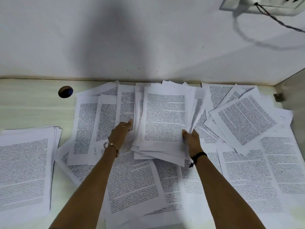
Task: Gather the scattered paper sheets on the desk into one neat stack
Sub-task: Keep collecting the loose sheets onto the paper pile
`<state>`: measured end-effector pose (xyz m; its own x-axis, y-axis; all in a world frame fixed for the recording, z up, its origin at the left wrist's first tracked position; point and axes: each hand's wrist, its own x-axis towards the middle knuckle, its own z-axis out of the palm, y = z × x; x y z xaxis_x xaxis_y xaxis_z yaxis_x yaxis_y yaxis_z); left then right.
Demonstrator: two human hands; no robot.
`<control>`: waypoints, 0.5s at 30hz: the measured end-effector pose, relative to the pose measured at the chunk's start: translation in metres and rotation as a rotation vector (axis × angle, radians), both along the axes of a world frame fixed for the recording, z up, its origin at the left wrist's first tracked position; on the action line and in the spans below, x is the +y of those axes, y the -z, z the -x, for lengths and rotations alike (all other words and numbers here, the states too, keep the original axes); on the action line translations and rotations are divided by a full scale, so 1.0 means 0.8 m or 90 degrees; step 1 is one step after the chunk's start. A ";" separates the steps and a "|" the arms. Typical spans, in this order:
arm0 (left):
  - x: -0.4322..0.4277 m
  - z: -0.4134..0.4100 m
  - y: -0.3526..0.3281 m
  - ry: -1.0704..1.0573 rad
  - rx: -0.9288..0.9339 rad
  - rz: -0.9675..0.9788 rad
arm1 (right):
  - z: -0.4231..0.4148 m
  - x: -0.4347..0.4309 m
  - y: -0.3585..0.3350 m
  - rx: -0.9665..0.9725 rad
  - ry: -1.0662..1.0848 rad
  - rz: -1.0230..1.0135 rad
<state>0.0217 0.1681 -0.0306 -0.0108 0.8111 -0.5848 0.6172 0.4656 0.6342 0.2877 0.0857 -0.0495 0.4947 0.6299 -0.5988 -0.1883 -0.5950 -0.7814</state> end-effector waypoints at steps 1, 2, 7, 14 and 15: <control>-0.008 0.003 -0.003 0.007 -0.017 -0.004 | -0.002 -0.005 0.002 0.010 0.017 0.009; -0.012 0.007 0.000 0.032 -0.024 -0.011 | -0.005 -0.007 0.004 0.016 0.034 0.016; -0.028 0.026 0.021 0.148 0.105 -0.075 | -0.007 -0.017 -0.005 0.112 0.096 -0.003; -0.046 0.032 0.003 -0.040 0.006 -0.258 | 0.008 -0.027 -0.025 0.086 0.067 -0.050; -0.048 0.028 -0.008 -0.085 -0.088 -0.203 | 0.014 -0.029 -0.031 0.067 0.040 -0.063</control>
